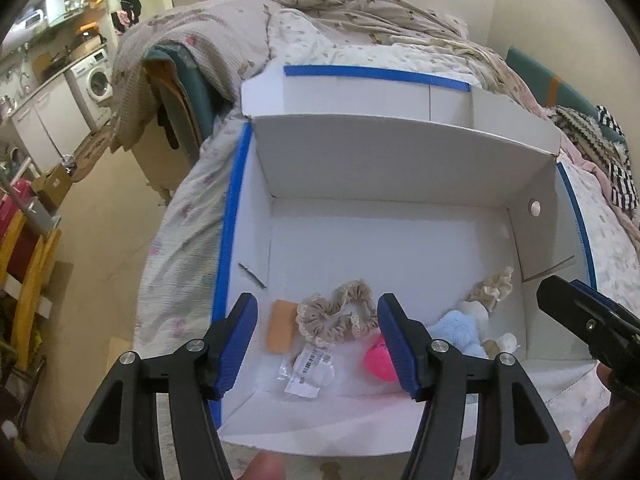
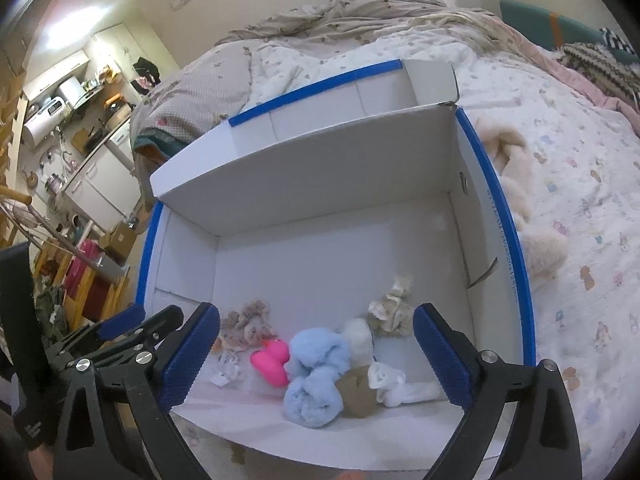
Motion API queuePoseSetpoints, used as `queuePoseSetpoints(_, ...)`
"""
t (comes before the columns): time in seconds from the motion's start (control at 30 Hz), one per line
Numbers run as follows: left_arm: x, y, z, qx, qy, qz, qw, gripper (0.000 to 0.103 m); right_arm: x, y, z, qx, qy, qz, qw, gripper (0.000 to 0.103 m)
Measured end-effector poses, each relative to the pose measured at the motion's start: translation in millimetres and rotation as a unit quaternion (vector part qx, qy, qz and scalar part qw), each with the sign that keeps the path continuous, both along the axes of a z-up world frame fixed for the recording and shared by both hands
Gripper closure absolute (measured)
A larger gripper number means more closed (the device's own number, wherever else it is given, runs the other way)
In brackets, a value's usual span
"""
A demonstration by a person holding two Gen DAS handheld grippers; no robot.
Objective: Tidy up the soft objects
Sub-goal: 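Withdraw both tools from the box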
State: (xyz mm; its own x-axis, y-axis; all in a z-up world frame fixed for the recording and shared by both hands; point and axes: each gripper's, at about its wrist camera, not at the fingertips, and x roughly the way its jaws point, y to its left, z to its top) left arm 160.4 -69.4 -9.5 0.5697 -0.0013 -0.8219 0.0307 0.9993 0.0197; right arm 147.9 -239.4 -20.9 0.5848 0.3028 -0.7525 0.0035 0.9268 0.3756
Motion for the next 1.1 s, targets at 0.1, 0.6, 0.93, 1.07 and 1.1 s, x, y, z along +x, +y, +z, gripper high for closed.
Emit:
queuePoseSetpoints(0.1,-8.0,4.7,6.7,-0.009,-0.004,0.002,0.9999,0.037,-7.0,0.4,4.3,0.010,-0.003,-0.002,1.000,0.000)
queuePoseSetpoints(0.6,-68.1,48.9,22.2,0.004,-0.002,0.001,1.0000,0.030,-78.1,7.6,19.1,-0.031,-0.011,0.013,0.999,0.000)
queuePoseSetpoints(0.93,-120.8,73.1,10.3,-0.009,0.003,0.022,0.9997,0.019,-112.8,20.8,5.1,-0.052,0.009,0.018,0.998,0.000)
queuePoseSetpoints(1.07,-123.5,75.1,21.9,-0.003,-0.049,0.029,0.9984,0.003,-117.1,33.0,11.5,-0.079,-0.020,0.016,0.997,0.000)
queuePoseSetpoints(1.1,-124.7,75.6,25.4,-0.001,-0.066,0.032,0.9973,0.001,-117.7,35.7,14.9,-0.092,-0.035,0.013,0.995,0.000)
